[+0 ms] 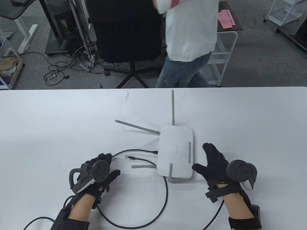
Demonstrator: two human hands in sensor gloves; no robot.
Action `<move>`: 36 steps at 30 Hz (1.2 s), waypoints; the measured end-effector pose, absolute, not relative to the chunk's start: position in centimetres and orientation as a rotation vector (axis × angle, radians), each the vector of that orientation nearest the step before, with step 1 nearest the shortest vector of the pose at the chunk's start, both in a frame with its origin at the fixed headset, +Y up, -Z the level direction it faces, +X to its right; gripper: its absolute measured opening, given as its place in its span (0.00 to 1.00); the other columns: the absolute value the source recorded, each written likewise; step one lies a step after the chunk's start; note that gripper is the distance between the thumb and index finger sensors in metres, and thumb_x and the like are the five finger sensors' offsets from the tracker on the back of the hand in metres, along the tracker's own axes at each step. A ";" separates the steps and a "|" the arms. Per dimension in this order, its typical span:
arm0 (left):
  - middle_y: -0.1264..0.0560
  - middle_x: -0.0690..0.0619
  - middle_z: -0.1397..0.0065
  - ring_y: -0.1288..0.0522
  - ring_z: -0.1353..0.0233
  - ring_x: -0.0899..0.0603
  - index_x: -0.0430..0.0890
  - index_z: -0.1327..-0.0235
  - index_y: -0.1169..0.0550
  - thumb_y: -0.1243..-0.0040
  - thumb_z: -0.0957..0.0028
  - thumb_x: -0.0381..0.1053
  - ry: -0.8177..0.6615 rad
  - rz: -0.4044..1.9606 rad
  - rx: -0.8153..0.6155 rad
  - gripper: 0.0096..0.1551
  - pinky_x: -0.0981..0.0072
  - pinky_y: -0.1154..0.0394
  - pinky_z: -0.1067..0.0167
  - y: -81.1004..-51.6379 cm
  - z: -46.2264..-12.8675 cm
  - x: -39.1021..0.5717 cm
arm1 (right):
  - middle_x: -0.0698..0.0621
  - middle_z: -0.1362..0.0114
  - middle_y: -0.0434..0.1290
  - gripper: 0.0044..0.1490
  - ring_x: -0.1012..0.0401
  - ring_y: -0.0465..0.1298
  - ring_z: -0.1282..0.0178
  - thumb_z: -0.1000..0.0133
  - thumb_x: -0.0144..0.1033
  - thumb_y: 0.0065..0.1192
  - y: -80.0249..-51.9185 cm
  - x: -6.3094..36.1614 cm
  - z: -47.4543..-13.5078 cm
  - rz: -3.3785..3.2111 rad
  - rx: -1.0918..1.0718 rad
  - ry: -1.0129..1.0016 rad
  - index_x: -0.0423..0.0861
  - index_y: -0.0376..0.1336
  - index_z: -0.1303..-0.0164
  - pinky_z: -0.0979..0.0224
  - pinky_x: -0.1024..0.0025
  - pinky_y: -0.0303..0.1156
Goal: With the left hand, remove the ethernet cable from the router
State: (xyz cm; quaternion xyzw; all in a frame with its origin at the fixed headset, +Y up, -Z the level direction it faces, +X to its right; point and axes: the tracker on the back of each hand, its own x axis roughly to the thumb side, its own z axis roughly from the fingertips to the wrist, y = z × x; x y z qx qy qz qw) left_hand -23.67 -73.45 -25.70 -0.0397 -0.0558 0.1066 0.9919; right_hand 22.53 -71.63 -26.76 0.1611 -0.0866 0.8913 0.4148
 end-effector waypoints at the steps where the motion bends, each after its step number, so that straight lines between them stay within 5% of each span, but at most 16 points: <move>1: 0.28 0.42 0.22 0.22 0.28 0.35 0.49 0.23 0.29 0.42 0.53 0.74 -0.098 0.292 -0.059 0.48 0.39 0.30 0.31 -73.3 -25.7 -24.0 | 0.24 0.23 0.55 0.82 0.28 0.65 0.30 0.51 0.90 0.47 -71.7 22.4 -26.9 2.230 0.409 -0.202 0.24 0.52 0.21 0.36 0.29 0.64; 5: 0.28 0.39 0.23 0.21 0.29 0.32 0.47 0.23 0.29 0.41 0.51 0.72 -0.017 0.508 0.014 0.47 0.40 0.29 0.33 -72.6 -26.5 -24.8 | 0.22 0.24 0.54 0.84 0.27 0.65 0.30 0.52 0.92 0.43 -71.5 21.6 -27.4 2.160 0.355 -0.095 0.23 0.49 0.20 0.37 0.30 0.65; 15: 0.29 0.41 0.21 0.25 0.26 0.32 0.48 0.22 0.30 0.41 0.50 0.73 0.078 0.631 -0.047 0.47 0.39 0.32 0.30 -70.2 -29.6 -22.1 | 0.20 0.24 0.53 0.84 0.24 0.63 0.32 0.48 0.91 0.42 -71.0 19.0 -30.0 2.128 0.163 0.026 0.21 0.44 0.20 0.39 0.29 0.66; 23: 0.31 0.43 0.19 0.29 0.22 0.33 0.52 0.23 0.29 0.37 0.50 0.68 -0.047 0.311 -0.013 0.42 0.37 0.38 0.26 -72.9 -28.9 -19.6 | 0.19 0.26 0.54 0.81 0.24 0.65 0.34 0.46 0.88 0.44 -73.8 18.4 -30.4 2.180 0.127 0.245 0.21 0.42 0.20 0.40 0.30 0.67; 29: 0.39 0.44 0.14 0.40 0.16 0.31 0.55 0.19 0.36 0.34 0.48 0.61 -0.164 0.328 -0.187 0.43 0.33 0.50 0.24 -74.8 -29.2 -17.9 | 0.18 0.27 0.53 0.81 0.25 0.66 0.34 0.45 0.87 0.45 -74.5 19.3 -30.2 2.138 0.068 0.302 0.21 0.40 0.21 0.39 0.32 0.67; 36: 0.44 0.44 0.12 0.43 0.14 0.31 0.55 0.17 0.42 0.32 0.52 0.65 -0.280 0.303 -0.334 0.52 0.31 0.52 0.23 -75.9 -29.2 -14.6 | 0.17 0.27 0.50 0.80 0.25 0.64 0.34 0.44 0.86 0.45 -75.1 19.3 -30.1 2.063 0.069 0.316 0.20 0.38 0.22 0.39 0.32 0.67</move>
